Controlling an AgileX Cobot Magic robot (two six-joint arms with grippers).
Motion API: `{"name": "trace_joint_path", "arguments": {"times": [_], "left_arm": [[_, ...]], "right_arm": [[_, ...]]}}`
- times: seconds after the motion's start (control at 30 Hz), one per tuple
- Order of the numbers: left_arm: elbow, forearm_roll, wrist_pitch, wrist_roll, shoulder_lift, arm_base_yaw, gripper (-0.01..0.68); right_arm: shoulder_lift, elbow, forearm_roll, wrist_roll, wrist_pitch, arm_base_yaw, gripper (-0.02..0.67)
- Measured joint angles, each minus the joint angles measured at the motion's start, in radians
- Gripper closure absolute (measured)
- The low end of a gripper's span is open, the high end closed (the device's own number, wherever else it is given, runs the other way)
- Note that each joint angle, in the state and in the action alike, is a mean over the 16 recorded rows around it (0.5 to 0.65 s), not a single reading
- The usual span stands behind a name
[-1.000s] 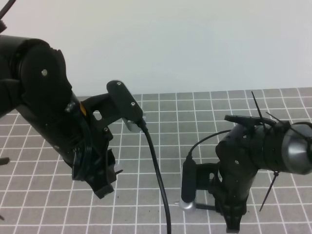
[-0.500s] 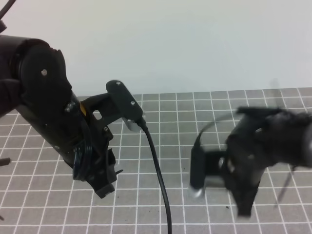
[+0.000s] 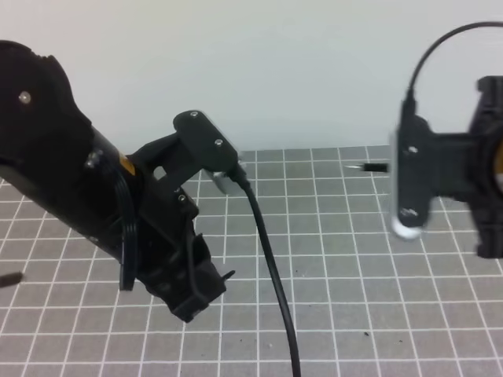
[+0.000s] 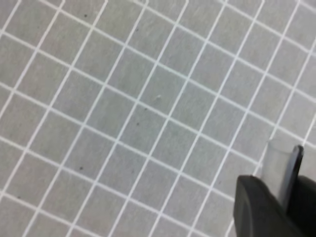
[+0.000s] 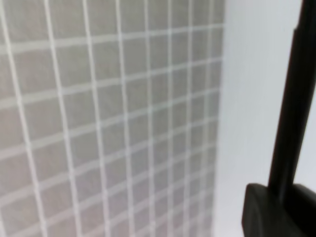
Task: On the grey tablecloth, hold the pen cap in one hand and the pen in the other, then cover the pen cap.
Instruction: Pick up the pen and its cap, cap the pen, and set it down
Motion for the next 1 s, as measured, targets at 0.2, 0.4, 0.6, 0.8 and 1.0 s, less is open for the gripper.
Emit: {"name": "trace_joint_path", "arguments": {"times": [0.2,0.4,0.6,0.8,1.0], "left_arm": [[0.0,-0.051,0.0,-0.004,0.0,0.0,0.587],[0.0,-0.111,0.0,-0.017,0.035,0.0,0.587],[-0.014,-0.166,0.001,-0.044,0.086,0.0,0.587],[-0.075,-0.204,0.001,-0.082,0.123,0.0,0.587],[-0.144,-0.214,0.001,-0.114,0.13,0.0,0.587]], "right_arm": [[-0.144,0.146,-0.166,0.038,-0.107,0.0,0.651],[-0.273,0.296,-0.309,0.093,-0.246,0.0,0.652],[-0.356,0.369,-0.393,0.121,-0.353,0.001,0.648],[-0.38,0.375,-0.414,0.116,-0.406,0.01,0.648],[-0.382,0.375,-0.428,0.11,-0.435,0.021,0.648]]}}
